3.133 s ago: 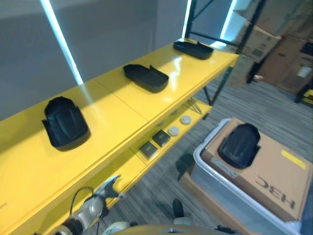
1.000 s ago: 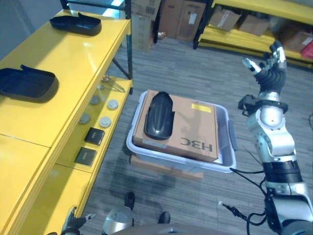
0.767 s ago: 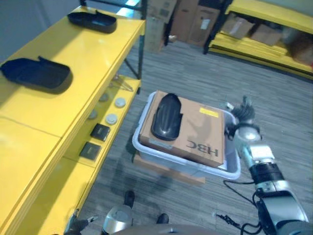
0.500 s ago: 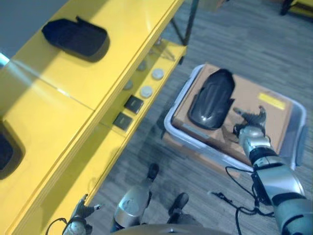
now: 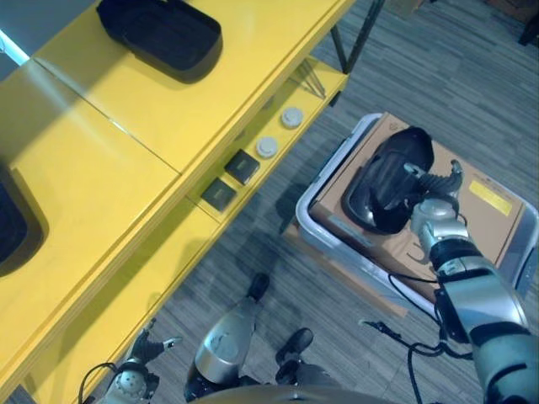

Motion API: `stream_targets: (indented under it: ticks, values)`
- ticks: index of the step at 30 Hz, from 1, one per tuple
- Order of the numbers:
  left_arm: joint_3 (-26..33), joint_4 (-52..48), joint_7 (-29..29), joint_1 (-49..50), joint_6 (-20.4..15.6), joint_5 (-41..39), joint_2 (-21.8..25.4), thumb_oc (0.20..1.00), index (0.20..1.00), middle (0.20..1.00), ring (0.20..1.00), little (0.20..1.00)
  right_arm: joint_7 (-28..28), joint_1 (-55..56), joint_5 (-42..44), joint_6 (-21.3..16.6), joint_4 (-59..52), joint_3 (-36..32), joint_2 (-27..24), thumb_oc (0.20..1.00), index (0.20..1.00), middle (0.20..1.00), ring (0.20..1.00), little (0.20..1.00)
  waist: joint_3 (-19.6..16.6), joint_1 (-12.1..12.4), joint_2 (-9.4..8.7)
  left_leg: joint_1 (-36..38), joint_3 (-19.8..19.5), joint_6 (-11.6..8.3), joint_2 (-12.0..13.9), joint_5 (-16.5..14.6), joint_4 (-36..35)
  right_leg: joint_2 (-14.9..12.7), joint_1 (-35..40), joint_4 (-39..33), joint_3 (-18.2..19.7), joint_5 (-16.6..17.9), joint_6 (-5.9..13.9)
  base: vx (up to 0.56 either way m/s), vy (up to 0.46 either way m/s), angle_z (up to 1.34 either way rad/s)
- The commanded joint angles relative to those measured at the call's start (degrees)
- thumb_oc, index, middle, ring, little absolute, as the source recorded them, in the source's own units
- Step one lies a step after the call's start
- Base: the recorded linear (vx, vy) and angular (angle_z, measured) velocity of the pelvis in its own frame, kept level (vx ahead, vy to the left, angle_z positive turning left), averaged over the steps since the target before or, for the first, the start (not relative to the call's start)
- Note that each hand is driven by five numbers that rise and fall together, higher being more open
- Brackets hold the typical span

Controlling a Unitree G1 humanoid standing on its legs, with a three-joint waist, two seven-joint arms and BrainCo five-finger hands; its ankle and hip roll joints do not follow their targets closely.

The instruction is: Move parts from the plastic box to the shelf.

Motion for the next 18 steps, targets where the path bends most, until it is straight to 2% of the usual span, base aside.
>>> stream_targets:
  ticks: [1, 12, 18]
  values:
    - [-0.59, 1.05, 0.03, 3.91, -0.40, 1.14, 1.27, 1.000, 1.000, 1.000, 1.000, 1.000, 0.67, 5.26, -0.29, 0.52, -1.87, 2.00, -3.79, 1.000, 1.000, 1.000, 1.000, 1.000, -4.78, 0.53, 0.19, -0.92, -0.80, -1.00, 1.51, -8.52, 1.64, -3.36, -4.41, 4.47, -0.29, -2.96, 1.96, 0.00, 0.000, 0.00]
    - [-1.13, 1.43, -0.18, 3.27, -0.58, 0.64, 0.85, 1.000, 1.000, 1.000, 1.000, 1.000, 2.31, 6.44, -1.32, -0.06, 2.88, 3.00, -0.90, 1.000, 1.000, 1.000, 1.000, 1.000, -4.25, 0.97, 0.49, -1.57, -0.87, -0.99, 1.35, -8.43, 1.66, -3.24, -4.73, 4.15, -0.27, -2.78, 1.95, 0.00, 0.001, 0.00]
    - [-1.25, 1.08, -0.41, 2.75, -0.29, -0.04, 1.02, 1.000, 1.000, 1.000, 1.000, 1.000, 2.06, 5.36, -1.45, 1.12, 2.16, 4.11, -0.17, 1.000, 1.000, 1.000, 1.000, 1.000, -3.73, 1.15, 0.44, -2.55, -0.92, -0.99, 1.12, -8.41, 2.17, -3.33, -5.47, 4.41, -0.24, -2.76, 2.02, 0.00, 0.000, 0.00]
